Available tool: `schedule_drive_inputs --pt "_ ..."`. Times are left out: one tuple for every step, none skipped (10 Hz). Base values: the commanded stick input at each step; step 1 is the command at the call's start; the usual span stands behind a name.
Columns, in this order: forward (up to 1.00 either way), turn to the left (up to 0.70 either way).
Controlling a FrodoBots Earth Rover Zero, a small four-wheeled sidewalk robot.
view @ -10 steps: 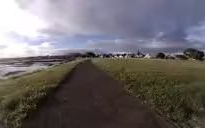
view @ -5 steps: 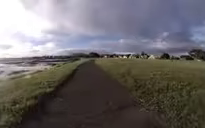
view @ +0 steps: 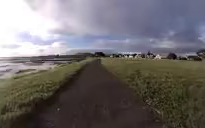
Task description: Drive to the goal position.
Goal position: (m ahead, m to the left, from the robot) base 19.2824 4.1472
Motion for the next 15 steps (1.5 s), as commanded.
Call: schedule_drive_inputs --pt "0.7 0.0" --pt "0.7 0.0" --pt "0.7 0.0" --pt "0.7 0.0" --pt "0.7 0.0" --pt "0.7 0.0" --pt "0.7 0.0" --pt "0.7 0.0" --pt "0.7 0.0" --pt "0.7 0.0" --pt "0.7 0.0" --pt "0.7 0.0" --pt "0.7 0.0" --pt "0.7 0.0" --pt "0.7 0.0"
